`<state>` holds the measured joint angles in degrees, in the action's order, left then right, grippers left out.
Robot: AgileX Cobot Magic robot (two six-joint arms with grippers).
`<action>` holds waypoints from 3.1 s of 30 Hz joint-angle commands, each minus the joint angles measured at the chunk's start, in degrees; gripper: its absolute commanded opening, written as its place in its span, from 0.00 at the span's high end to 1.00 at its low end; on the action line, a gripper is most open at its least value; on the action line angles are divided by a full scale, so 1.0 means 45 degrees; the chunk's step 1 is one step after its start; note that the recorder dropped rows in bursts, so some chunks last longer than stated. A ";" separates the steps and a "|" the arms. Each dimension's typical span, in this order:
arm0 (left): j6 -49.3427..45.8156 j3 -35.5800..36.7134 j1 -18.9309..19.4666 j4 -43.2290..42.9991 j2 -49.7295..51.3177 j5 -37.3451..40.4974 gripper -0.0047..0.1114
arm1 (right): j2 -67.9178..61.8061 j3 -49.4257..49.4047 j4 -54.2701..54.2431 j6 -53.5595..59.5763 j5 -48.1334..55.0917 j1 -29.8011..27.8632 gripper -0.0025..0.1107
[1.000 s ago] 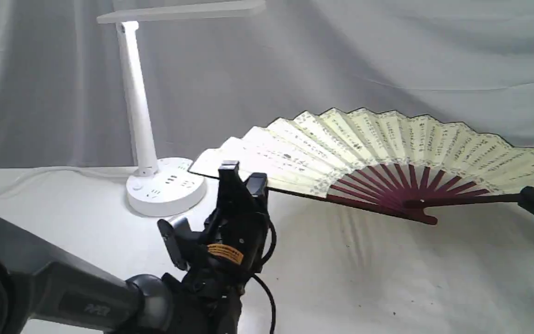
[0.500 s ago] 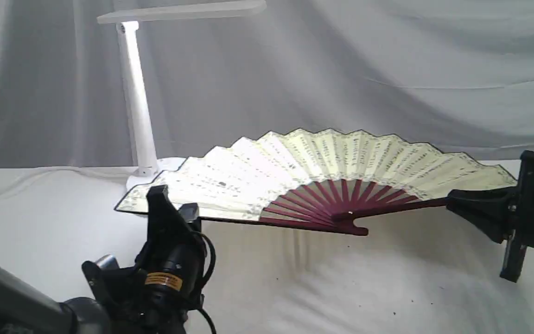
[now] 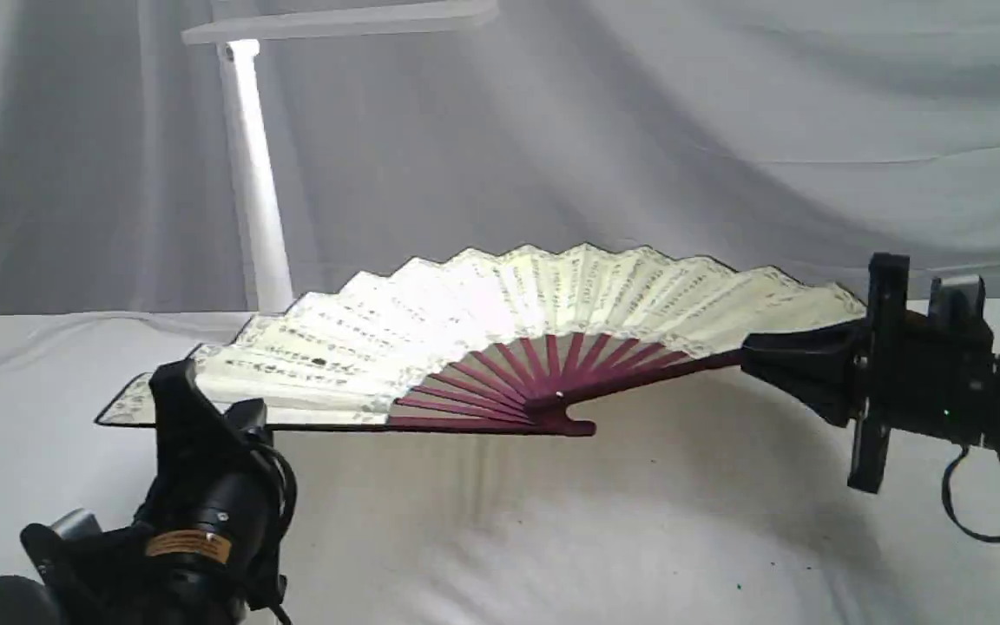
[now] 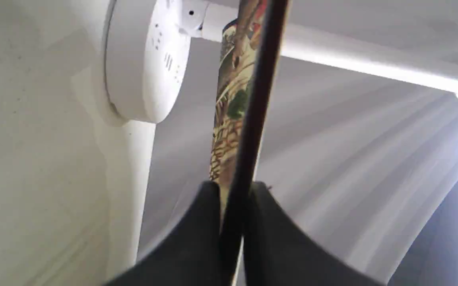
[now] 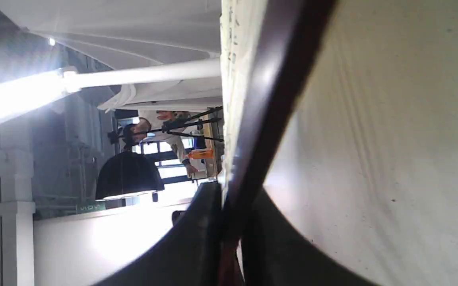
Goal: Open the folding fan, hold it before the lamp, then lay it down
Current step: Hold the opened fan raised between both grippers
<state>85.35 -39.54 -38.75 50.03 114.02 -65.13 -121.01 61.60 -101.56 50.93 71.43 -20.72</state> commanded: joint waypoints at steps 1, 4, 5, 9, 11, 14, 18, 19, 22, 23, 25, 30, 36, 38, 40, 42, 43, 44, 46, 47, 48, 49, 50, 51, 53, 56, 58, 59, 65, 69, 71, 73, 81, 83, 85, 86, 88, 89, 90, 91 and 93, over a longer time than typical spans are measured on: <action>0.0721 0.0186 0.0522 0.0699 -0.0768 -0.1075 0.96 | 0.0546 0.0703 0.0359 -0.0096 -0.0325 0.0380 0.98; 0.0721 0.0213 0.0745 0.0699 -0.1211 -0.1075 0.96 | 0.0883 0.1296 0.0359 -0.0995 -0.0653 0.0755 0.98; 0.0675 0.0213 0.0780 0.0669 -0.1377 -0.1075 0.96 | 0.0963 0.1492 0.0359 -0.1063 -0.0789 0.0856 0.98; 0.0640 0.0213 0.1210 0.0397 -0.1946 -0.1075 0.96 | 0.1171 0.2227 0.0359 -0.1443 -0.0891 0.1192 0.98; 0.0640 0.0213 0.1375 0.0293 -0.2222 -0.1075 0.96 | 0.1322 0.2552 0.0359 -0.1473 -0.0913 0.1265 0.98; 0.0616 0.0213 0.1520 0.0130 -0.2648 -0.1075 0.96 | 0.1471 0.2948 0.0359 -0.1865 -0.0945 0.1266 0.98; 0.0589 0.0213 0.1520 0.0162 -0.3179 -0.1075 0.96 | 0.1529 0.3412 0.0359 -0.2266 -0.0943 0.1266 0.98; 0.0589 0.0213 0.1520 0.0162 -0.3246 -0.1075 0.96 | 0.1529 0.3483 0.0359 -0.2336 -0.0941 0.1266 0.98; 0.0589 0.0163 0.1520 0.0184 -0.3276 -0.1075 0.96 | 0.1529 0.3678 0.0359 -0.2475 -0.0858 0.1266 0.98; 0.0589 0.0107 0.1520 0.0184 -0.3276 -0.1075 0.96 | 0.1570 0.3678 0.0359 -0.2476 -0.0828 0.1266 0.98; 0.0589 0.0016 0.1520 0.0128 -0.3276 -0.1075 0.96 | 0.1616 0.3678 0.0359 -0.2476 -0.0808 0.1266 0.98; 0.0674 -0.0139 0.1520 -0.0130 -0.3316 -0.1075 0.96 | 0.1891 0.3678 0.0359 -0.2476 -0.0777 0.1266 0.98; 0.0648 -0.0171 0.1520 -0.0249 -0.3616 -0.1075 0.96 | 0.2131 0.3678 0.0359 -0.2476 -0.0817 0.1266 0.98; 0.0672 -0.0171 0.1520 -0.0249 -0.3747 -0.1075 0.96 | 0.2180 0.3678 0.0359 -0.2476 -0.0758 0.1266 0.98; 0.0610 -0.0171 0.1520 -0.0249 -0.3869 -0.1075 0.96 | 0.2234 0.3678 0.0359 -0.2476 -0.0735 0.1266 0.98; 0.0632 -0.0171 0.1520 -0.0249 -0.3870 -0.1075 0.96 | 0.2292 0.3678 0.0359 -0.2476 -0.0735 0.1266 0.98; 0.0632 -0.0171 0.1520 -0.0249 -0.3870 -0.1075 0.96 | 0.2310 0.3678 0.0359 -0.2476 -0.0735 0.1266 0.98; 0.0632 -0.0171 0.1520 -0.0249 -0.3870 -0.1075 0.96 | 0.2338 0.3678 0.0359 -0.2476 -0.0711 0.1266 0.98; 0.0657 -0.0171 0.1520 -0.0299 -0.3921 -0.1075 0.96 | 0.2423 0.3678 0.0359 -0.2476 -0.0691 0.1266 0.98; 0.0657 -0.0171 0.1520 -0.0297 -0.3945 -0.1075 0.96 | 0.2481 0.3678 0.0359 -0.2476 -0.0691 0.1266 0.98; 0.0657 -0.0171 0.1520 -0.0297 -0.3971 -0.1075 0.96 | 0.2506 0.3678 0.0359 -0.2476 -0.0691 0.1266 0.98; 0.0657 -0.0171 0.1520 -0.0297 -0.3971 -0.1075 0.96 | 0.2539 0.3678 0.0359 -0.2476 -0.0718 0.1266 0.98; 0.0684 -0.0171 0.1520 -0.0297 -0.3973 -0.1075 0.96 | 0.2539 0.3678 0.0359 -0.2476 -0.0719 0.1266 0.98; 0.0725 -0.0171 0.1520 -0.0297 -0.3994 -0.1075 0.96 | 0.2539 0.3678 0.0359 -0.2476 -0.0719 0.1266 0.98; 0.0725 -0.0171 0.1520 -0.0297 -0.4051 -0.1075 0.96 | 0.2539 0.3678 0.0359 -0.2476 -0.0719 0.1266 0.98; 0.0725 -0.0171 0.1520 -0.0254 -0.4136 -0.1075 0.96 | 0.2539 0.3678 0.0359 -0.2476 -0.0719 0.1266 0.98; 0.0725 -0.0171 0.1520 -0.0256 -0.4161 -0.1075 0.96 | 0.2539 0.3678 0.0359 -0.2476 -0.0742 0.1266 0.98; 0.0725 -0.0171 0.1520 -0.0256 -0.4161 -0.1075 0.96 | 0.2539 0.3678 0.0359 -0.2476 -0.0742 0.1266 0.98; 0.0673 -0.0171 0.1520 -0.0256 -0.4159 -0.1075 0.96 | 0.2539 0.3678 0.0359 -0.2476 -0.0742 0.1266 0.98; 0.0673 -0.0171 0.1520 -0.0256 -0.4159 -0.1075 0.96 | 0.2539 0.3678 0.0359 -0.2476 -0.0742 0.1266 0.98; 0.0673 -0.0171 0.1520 -0.0256 -0.4159 -0.1075 0.96 | 0.2539 0.3678 0.0359 -0.2476 -0.0742 0.1266 0.98; 0.0673 -0.0171 0.1520 -0.0256 -0.4159 -0.1075 0.96 | 0.2539 0.3678 0.0359 -0.2476 -0.0744 0.1266 0.98; 0.0673 -0.0171 0.1520 -0.0256 -0.4159 -0.1075 0.96 | 0.2539 0.3678 0.0359 -0.2375 -0.0744 0.1266 0.98; 0.0673 -0.0171 0.1520 -0.0256 -0.4159 -0.1075 0.96 | 0.2539 0.3678 0.0359 -0.2375 -0.0744 0.1266 0.98; 0.0673 -0.0171 0.1520 -0.0256 -0.4159 -0.1075 0.96 | 0.2539 0.3678 0.0359 -0.2375 -0.0744 0.1266 0.98; 0.0673 -0.0171 0.1520 -0.0256 -0.4159 -0.1075 0.96 | 0.2539 0.3678 0.0359 -0.2375 -0.0744 0.1266 0.98; 0.0673 -0.0171 0.1520 -0.0256 -0.4159 -0.1075 0.96 | 0.2539 0.3678 0.0359 -0.2377 -0.0767 0.1266 0.98; 0.0673 -0.0171 0.1520 -0.0256 -0.4159 -0.1075 0.96 | 0.2539 0.3678 0.0359 -0.2377 -0.0764 0.1266 0.98; 0.0673 -0.0171 0.1520 -0.0256 -0.4159 -0.1075 0.96 | 0.2539 0.3678 0.0359 -0.2276 -0.0764 0.1266 0.98; 0.0673 -0.0171 0.1520 -0.0256 -0.4159 -0.1075 0.96 | 0.2539 0.3678 0.0359 -0.2152 -0.0793 0.1266 0.98; 0.0673 -0.0171 0.1520 -0.0256 -0.4159 -0.1075 0.96 | 0.2539 0.3678 0.0359 -0.1986 -0.0793 0.1266 0.98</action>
<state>84.88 -39.62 -32.70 45.94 96.79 -65.81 -109.87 77.82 -101.44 39.03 69.97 -14.65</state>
